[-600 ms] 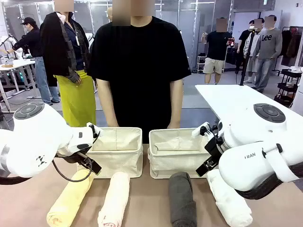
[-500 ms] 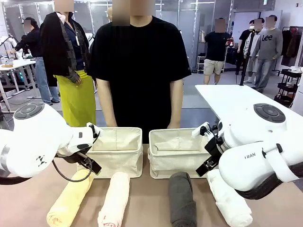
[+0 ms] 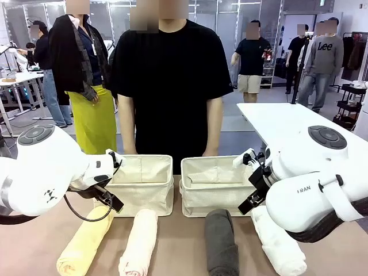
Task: Divide the towels into two baskets.
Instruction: Pick up one hotel-folded towel and place it in the Fabric basket indicated by the person.
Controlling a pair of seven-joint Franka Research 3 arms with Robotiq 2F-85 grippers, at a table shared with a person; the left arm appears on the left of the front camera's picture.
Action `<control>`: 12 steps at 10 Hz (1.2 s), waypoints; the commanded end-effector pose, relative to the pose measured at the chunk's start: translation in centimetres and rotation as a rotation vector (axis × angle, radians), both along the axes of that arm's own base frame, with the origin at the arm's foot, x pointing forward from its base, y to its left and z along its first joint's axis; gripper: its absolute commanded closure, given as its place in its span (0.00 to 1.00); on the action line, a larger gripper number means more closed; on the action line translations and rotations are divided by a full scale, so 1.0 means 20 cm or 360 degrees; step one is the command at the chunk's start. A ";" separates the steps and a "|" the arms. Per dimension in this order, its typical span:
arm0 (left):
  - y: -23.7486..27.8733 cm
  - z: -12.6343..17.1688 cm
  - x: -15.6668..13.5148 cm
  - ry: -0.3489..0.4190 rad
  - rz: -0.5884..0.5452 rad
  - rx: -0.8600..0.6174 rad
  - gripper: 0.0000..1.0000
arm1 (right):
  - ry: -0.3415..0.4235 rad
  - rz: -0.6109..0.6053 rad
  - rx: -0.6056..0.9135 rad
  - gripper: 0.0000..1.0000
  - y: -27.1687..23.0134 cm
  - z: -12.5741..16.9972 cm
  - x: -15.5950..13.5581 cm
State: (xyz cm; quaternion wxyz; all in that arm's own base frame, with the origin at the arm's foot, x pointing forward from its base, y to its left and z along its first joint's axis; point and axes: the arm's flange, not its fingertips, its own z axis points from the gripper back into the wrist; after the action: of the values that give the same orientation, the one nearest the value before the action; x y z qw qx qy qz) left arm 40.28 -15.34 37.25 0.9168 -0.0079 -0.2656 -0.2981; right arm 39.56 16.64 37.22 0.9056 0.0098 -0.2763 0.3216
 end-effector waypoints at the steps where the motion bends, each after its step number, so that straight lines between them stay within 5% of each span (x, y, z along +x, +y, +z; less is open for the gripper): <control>1: 0.01 0.00 0.00 0.0001 0.0005 -0.0003 0.00 | 0.0001 -0.0001 0.0002 0.00 0.00 0.00 0.00; 6: 0.00 0.00 0.00 0.0000 0.0000 0.0000 0.00 | -0.0035 -0.0004 0.0010 0.00 -0.01 0.05 0.02; 8: -0.05 0.16 0.02 -0.0052 -0.0042 -0.0029 0.00 | -0.0046 0.0004 0.0042 0.00 -0.04 0.15 0.03; 12: -0.03 0.45 -0.06 0.0103 -0.0102 -0.0513 0.00 | 0.0059 0.0017 0.0341 0.00 -0.19 0.37 -0.03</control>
State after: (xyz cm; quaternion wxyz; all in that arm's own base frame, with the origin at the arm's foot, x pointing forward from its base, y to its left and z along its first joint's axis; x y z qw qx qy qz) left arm 38.90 -18.69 45.00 0.9033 -0.1390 -0.2939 -0.2800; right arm 39.43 15.13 43.63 0.9055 0.0841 -0.2999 0.2883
